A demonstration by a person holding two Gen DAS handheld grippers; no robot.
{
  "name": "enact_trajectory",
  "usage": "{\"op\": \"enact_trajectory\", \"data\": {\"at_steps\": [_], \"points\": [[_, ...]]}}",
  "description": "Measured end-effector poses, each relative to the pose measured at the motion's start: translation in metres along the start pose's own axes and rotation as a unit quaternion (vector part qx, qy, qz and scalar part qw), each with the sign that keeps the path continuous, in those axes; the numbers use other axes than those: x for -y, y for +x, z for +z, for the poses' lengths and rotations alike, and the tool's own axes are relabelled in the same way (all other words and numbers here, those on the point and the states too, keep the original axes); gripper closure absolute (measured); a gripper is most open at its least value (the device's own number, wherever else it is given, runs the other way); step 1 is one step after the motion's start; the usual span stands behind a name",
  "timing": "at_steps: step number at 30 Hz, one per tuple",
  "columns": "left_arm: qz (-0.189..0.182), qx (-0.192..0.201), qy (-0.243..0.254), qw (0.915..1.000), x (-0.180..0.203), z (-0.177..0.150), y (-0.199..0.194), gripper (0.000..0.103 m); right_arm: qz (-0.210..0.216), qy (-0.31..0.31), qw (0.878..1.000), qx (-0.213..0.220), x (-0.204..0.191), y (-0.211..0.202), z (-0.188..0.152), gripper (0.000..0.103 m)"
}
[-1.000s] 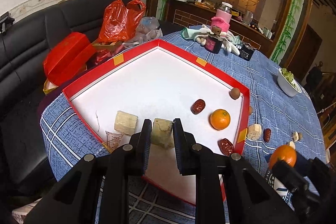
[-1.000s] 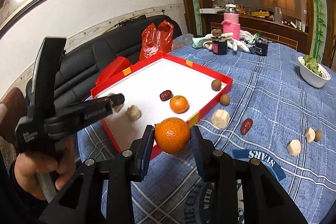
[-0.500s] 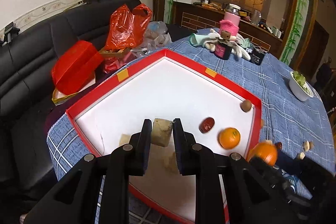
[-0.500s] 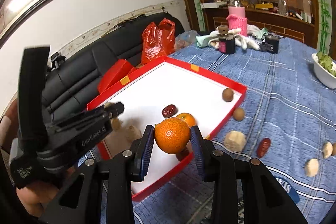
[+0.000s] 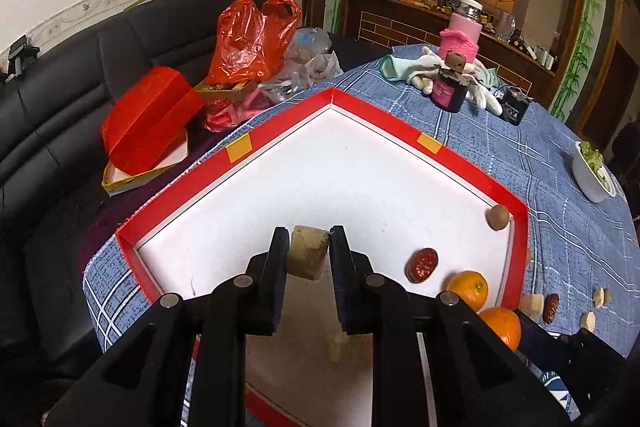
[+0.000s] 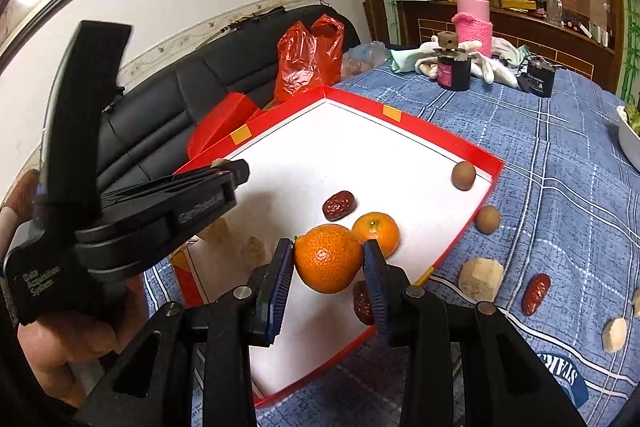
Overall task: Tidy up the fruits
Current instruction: 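Lower the beige cube and the orange over the inside of the box, then open both grippers to drop the cube and the orange into the box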
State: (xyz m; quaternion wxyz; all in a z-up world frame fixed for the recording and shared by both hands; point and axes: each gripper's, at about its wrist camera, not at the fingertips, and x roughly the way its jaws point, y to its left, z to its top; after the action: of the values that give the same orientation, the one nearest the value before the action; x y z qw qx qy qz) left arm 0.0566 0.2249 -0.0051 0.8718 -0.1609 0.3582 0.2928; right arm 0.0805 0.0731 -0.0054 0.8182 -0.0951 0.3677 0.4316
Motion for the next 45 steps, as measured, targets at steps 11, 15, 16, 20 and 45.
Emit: {"op": "enact_trajectory", "data": {"at_steps": [11, 15, 16, 20, 45], "points": [[0.008, 0.004, -0.007, 0.9999, -0.008, 0.015, 0.006, 0.085, -0.002, -0.006, 1.0, -0.003, -0.008, 0.009, 0.005, 0.068], [0.01, 0.002, -0.006, 0.9999, -0.008, 0.018, 0.009, 0.085, -0.005, -0.008, 1.0, -0.005, -0.01, 0.014, 0.005, 0.068], [0.009, 0.0, -0.007, 0.9999, -0.009, 0.018, 0.01, 0.085, -0.005, -0.008, 1.0, -0.006, -0.01, 0.015, 0.005, 0.068], [0.012, -0.009, -0.009, 0.9999, -0.008, 0.019, 0.016, 0.085, -0.008, -0.008, 1.0, -0.008, -0.01, 0.017, 0.005, 0.068], [0.053, -0.057, -0.006, 0.997, -0.001, 0.018, 0.031, 0.028, -0.031, 0.008, 0.999, -0.004, -0.004, 0.014, 0.008, 0.036]]}}
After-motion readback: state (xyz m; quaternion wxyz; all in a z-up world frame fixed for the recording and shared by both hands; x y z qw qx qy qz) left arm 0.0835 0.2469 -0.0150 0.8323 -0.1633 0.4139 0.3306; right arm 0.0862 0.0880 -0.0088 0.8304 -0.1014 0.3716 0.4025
